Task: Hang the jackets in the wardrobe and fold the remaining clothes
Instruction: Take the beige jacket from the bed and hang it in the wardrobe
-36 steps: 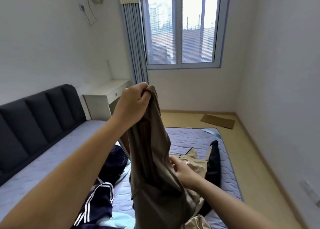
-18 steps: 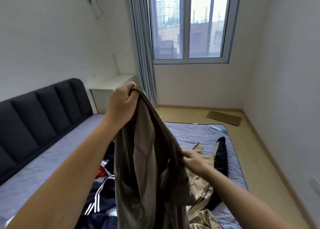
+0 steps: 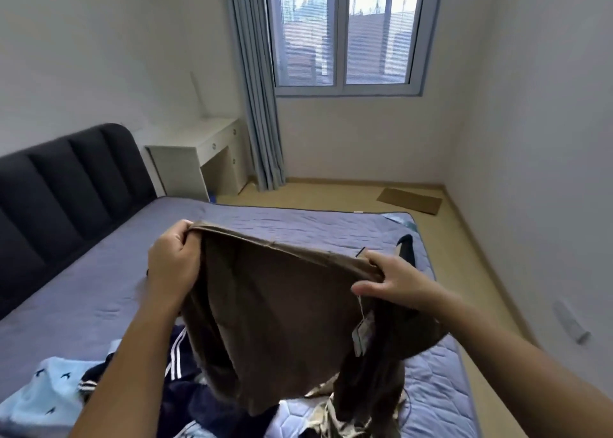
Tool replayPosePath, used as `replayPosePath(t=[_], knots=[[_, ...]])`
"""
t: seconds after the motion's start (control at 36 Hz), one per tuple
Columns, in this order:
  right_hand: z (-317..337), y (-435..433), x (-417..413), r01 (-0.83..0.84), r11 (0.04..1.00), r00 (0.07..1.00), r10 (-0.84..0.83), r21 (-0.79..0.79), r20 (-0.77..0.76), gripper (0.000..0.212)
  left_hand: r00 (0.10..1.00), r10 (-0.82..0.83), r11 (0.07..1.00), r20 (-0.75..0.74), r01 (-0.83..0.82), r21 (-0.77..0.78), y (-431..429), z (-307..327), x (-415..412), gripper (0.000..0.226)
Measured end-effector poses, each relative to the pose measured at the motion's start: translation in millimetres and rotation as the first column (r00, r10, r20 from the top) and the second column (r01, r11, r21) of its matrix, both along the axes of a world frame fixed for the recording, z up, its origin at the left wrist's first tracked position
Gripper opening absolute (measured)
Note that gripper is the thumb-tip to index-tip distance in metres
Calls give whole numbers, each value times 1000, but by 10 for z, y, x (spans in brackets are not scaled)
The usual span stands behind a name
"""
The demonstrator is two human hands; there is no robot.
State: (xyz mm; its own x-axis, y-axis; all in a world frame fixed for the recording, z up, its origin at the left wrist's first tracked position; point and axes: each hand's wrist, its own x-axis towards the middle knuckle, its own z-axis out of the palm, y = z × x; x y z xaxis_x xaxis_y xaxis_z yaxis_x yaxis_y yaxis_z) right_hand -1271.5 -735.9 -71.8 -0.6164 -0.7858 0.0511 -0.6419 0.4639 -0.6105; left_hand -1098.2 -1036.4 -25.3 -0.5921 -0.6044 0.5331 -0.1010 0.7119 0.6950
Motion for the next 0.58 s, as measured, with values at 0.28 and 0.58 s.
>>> replayPosePath(t=[0.28,0.58], knots=[[-407,347,-108,414,820,864,-216,395,-455,13,987,81,997,139,-78,-24,207,-575,122,22],[-510,752,-150,698,632,709,-542,338,-451,10,882,340,936,327,-351,-26,117,-985,148,34]])
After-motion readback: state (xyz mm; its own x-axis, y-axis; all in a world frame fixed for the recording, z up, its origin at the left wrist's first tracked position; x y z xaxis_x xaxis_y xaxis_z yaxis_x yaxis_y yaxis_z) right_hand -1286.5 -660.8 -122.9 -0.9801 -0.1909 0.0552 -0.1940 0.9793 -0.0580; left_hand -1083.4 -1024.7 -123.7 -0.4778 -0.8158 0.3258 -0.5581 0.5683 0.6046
